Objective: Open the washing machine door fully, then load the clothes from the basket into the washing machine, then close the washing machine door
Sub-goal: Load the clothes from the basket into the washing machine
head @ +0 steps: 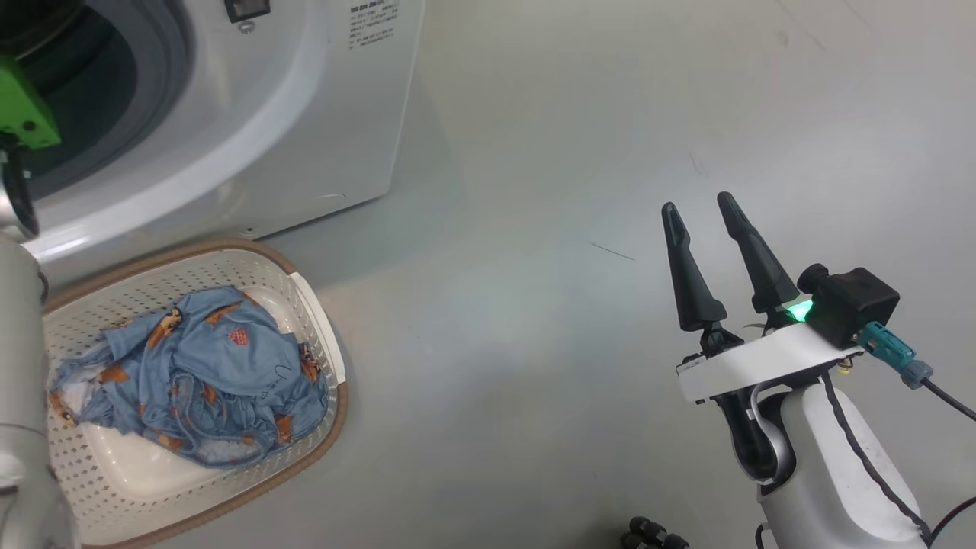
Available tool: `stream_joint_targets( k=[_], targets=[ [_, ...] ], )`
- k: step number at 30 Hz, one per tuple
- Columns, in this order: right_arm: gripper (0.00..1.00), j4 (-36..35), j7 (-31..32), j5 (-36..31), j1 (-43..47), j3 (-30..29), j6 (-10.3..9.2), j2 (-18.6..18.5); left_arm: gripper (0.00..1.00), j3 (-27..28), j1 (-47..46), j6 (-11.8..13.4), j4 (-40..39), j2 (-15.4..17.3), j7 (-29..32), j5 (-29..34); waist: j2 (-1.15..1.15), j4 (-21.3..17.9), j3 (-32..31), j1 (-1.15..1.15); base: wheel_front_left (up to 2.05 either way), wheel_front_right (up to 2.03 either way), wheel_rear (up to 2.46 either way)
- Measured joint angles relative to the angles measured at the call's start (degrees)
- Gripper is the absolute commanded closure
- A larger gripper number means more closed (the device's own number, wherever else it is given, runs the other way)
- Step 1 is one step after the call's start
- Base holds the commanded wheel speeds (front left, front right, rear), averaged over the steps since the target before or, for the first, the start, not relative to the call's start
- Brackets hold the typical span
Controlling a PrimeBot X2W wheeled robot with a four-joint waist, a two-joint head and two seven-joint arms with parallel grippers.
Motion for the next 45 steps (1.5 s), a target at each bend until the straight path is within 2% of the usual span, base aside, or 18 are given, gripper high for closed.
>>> stream_joint_targets(
  k=[6, 17, 26, 30, 45],
  targets=[
    [0.0, 1.0, 0.0, -1.5, 0.0, -2.2, 0.0, 0.0, 0.0, -0.1, 5.4, -0.2, 1.9, -3.9, -3.8, -2.0, 0.0, 2.3, -3.8, 0.0, 0.0, 0.0, 0.0],
    [0.0, 2.1, 0.0, -4.8, 2.8, -6.2, 0.08, -0.1, 0.0, -1.0, 16.1, -3.3, 3.3, -10.5, -8.4, -3.7, 0.0, 6.6, -11.9, 0.0, 0.0, 0.0, 0.0],
    [0.0, 3.1, 0.0, -6.6, 7.0, -7.6, 0.29, -0.2, 0.0, -2.5, 26.8, -5.5, 1.6, -10.7, -9.0, -3.7, 0.0, 10.0, -19.0, 0.0, 0.0, 0.0, 0.0],
    [0.0, 3.4, 0.0, -6.9, 9.4, -7.5, 0.58, -0.4, 0.0, -2.6, 31.0, -5.6, 0.1, -10.7, -9.0, -4.0, 0.0, 11.4, -22.3, 0.0, 0.0, 0.0, 0.0],
    [0.0, 2.9, 0.0, -7.8, 14.6, -7.2, 0.59, -1.0, 0.0, -1.3, 47.0, -5.6, -18.8, -10.9, -9.0, -6.1, 0.0, 16.1, -30.9, -0.01, 0.0, 0.0, 0.0]
  ],
)
